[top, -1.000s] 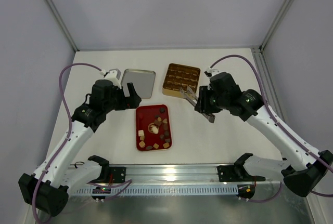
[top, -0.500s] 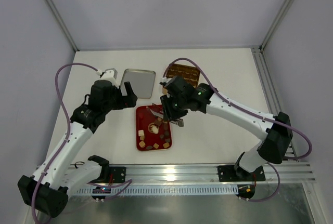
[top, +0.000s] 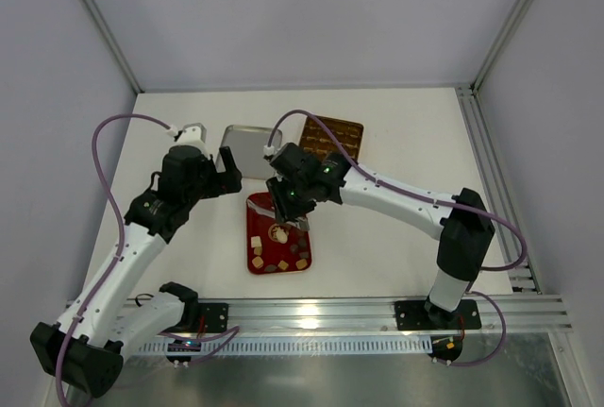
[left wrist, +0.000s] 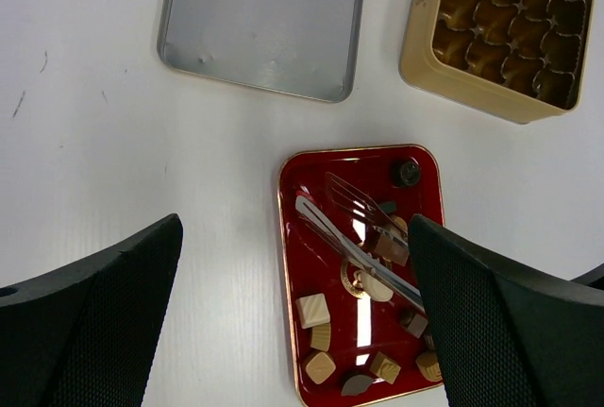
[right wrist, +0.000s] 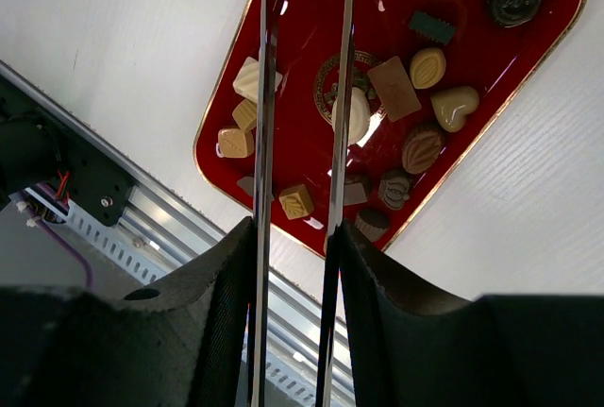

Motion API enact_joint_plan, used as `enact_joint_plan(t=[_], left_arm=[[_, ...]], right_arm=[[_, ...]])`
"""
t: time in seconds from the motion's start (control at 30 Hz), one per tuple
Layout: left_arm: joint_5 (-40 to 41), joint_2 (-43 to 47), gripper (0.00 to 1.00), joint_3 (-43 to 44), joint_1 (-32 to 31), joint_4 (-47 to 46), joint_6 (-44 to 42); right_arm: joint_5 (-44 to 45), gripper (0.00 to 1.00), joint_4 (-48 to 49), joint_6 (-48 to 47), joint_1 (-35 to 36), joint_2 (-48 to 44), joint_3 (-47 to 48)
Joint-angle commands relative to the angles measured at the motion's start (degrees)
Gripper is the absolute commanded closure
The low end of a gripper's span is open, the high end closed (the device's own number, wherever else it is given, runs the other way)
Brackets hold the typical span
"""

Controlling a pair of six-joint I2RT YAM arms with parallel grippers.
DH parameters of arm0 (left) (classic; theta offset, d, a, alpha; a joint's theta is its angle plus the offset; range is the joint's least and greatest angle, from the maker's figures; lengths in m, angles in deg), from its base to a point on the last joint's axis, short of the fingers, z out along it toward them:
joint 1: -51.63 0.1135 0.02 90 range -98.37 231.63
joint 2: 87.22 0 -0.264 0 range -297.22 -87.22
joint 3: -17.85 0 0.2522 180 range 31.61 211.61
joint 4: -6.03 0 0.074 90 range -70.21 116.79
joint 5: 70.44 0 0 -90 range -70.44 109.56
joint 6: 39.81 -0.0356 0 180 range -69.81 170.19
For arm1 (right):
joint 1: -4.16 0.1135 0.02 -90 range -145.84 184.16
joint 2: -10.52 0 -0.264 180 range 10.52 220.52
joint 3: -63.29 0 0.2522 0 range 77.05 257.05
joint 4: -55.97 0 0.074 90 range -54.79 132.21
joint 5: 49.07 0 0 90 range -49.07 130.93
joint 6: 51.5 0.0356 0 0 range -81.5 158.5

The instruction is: Pack the chocolate

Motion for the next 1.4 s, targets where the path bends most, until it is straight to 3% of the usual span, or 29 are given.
enact_joint_plan(t=[0.0, 1.37], left_arm=[[2.39, 1.31, 0.00, 2.16, -0.04, -0.30, -0.71], [1.86, 2.19, 0.00, 1.81, -0.04, -0.12, -0.44]], right_arm=[[1.00, 0.59, 2.01, 1.06, 0.73, 0.47, 2.85], [7.60, 0.62, -1.15, 1.32, 3.80, 6.36, 5.22]])
